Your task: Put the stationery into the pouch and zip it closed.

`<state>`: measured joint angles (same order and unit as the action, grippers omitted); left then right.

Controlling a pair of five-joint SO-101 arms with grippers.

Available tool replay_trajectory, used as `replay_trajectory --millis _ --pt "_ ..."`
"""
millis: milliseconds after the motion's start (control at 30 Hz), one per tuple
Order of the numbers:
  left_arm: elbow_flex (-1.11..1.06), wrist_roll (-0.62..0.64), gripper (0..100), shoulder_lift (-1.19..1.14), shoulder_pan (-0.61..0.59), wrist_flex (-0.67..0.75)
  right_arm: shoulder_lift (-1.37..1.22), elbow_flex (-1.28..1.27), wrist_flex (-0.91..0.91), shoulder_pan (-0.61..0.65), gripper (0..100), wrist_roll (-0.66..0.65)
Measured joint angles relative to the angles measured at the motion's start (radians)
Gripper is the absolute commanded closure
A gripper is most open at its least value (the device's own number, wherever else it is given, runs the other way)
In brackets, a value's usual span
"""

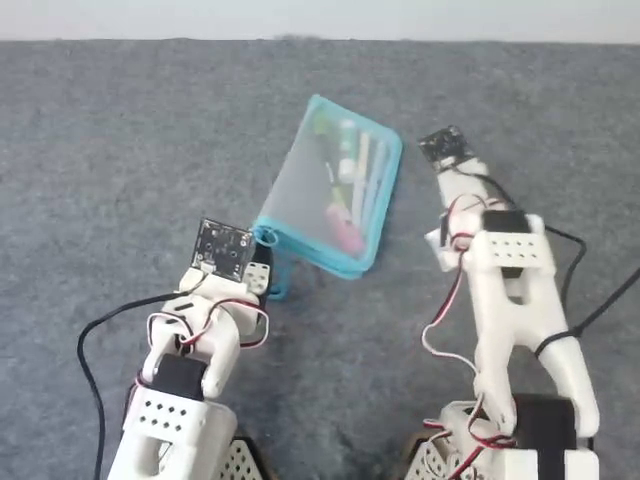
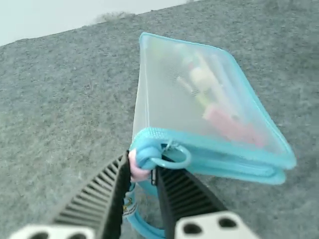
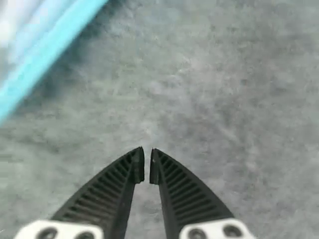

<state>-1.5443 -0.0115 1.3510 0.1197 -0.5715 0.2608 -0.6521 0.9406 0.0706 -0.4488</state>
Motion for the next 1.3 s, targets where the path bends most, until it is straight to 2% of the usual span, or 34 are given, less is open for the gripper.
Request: replay_trajectory --millis 233,433,567,767,1000,1300 --pt "0.0 0.0 99 0.0 0.021 0.0 0.285 -0.12 0.055 0.256 97.6 0.011" --pt "0.0 0.0 99 0.0 0.021 0.0 0.624 -0.425 -0.084 0.399 76.2 0.012" --pt "0.0 0.0 99 0.0 0.021 0.0 0.703 -0.56 -0.184 0.446 73.5 0.014" --pt "0.0 0.0 99 0.0 0.021 0.0 0.655 -0.597 -0.31 0.551 73.5 0.012" --pt "0.0 0.0 99 0.0 0.021 0.0 0.41 -0.575 -0.463 0.554 73.5 0.014" --pt "0.0 0.0 99 0.0 0.025 -0.002 0.029 -0.339 -0.548 0.465 74.6 0.012"
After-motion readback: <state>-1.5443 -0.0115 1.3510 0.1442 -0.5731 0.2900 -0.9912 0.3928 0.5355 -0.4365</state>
